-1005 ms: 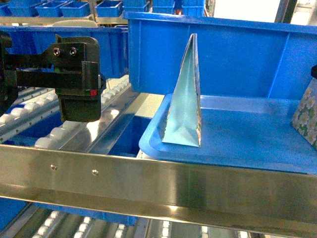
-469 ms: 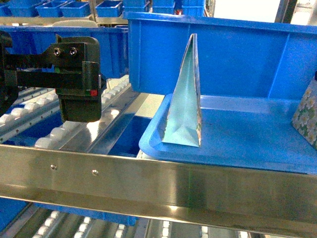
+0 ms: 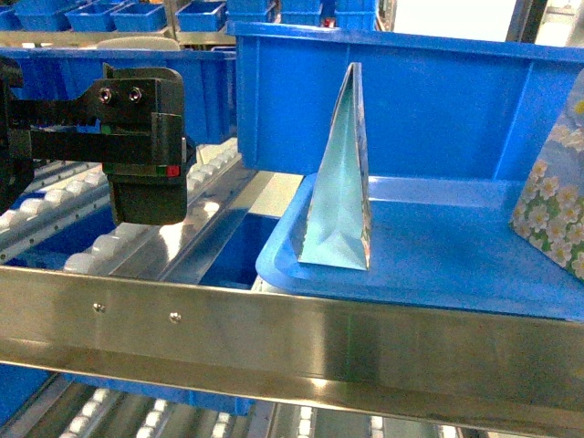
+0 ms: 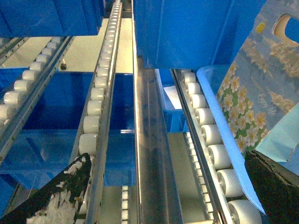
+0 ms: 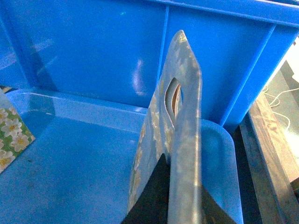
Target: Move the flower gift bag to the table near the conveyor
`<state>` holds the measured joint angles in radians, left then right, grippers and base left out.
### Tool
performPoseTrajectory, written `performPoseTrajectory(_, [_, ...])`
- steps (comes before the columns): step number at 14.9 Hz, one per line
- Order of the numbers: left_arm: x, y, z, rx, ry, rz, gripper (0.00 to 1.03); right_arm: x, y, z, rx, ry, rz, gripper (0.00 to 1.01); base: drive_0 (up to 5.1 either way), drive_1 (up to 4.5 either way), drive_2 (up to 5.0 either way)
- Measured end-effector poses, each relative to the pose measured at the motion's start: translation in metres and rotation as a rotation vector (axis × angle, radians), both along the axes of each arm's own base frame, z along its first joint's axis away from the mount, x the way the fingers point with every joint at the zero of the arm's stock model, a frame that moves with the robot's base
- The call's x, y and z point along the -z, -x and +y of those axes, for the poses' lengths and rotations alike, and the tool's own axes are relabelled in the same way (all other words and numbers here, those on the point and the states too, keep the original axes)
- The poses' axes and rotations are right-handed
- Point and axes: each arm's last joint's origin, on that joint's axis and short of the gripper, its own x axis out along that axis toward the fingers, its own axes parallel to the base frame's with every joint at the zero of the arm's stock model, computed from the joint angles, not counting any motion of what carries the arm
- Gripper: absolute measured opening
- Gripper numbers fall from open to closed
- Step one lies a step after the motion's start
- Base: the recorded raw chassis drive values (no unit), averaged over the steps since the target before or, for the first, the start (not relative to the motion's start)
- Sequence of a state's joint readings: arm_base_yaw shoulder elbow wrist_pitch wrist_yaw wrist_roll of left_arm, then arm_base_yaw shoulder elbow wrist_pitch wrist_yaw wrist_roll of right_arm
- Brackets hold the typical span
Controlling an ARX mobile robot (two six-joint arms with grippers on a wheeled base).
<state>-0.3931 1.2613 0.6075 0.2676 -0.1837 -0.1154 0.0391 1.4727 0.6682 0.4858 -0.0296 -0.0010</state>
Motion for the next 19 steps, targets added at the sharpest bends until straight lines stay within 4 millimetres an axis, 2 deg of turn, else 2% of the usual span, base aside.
performPoseTrajectory(4, [0.000, 0.000, 0.000, 0.000, 0.000, 0.000, 0.98, -0.015, 0.008, -0.006, -0.005, -0.023, -0.038, 0.02, 0.0, 0.00, 0.0])
performPoseTrajectory(8, [0.000, 0.000, 0.000, 0.000, 0.000, 0.000, 0.98, -0.055, 0.023, -0.021, -0.019, -0.092, -0.144, 0.02, 0.0, 0.00, 0.0])
performPoseTrajectory(9, [0.000, 0.000, 0.000, 0.001, -0.001, -0.001, 0.98, -0.077, 0.029, -0.024, -0.065, -0.111, -0.219, 0.02, 0.0, 0.00, 0.0])
performPoseTrajectory(12, [-0.006, -0.023, -0.022, 0.041, -0.041, -0.019, 0.98, -0.075, 0.029, -0.024, -0.065, -0.117, -0.209, 0.02, 0.0, 0.00, 0.0])
performPoseTrajectory(16, [-0.023, -0.027, -0.051, 0.125, -0.051, -0.063, 0.98, -0.075, 0.029, -0.024, -0.065, -0.118, -0.208, 0.02, 0.0, 0.00, 0.0])
performPoseTrajectory(19, [-0.015, -0.043, -0.067, 0.157, -0.078, 0.007, 0.98, -0.075, 0.029, -0.024, -0.065, -0.118, -0.208, 0.02, 0.0, 0.00, 0.0])
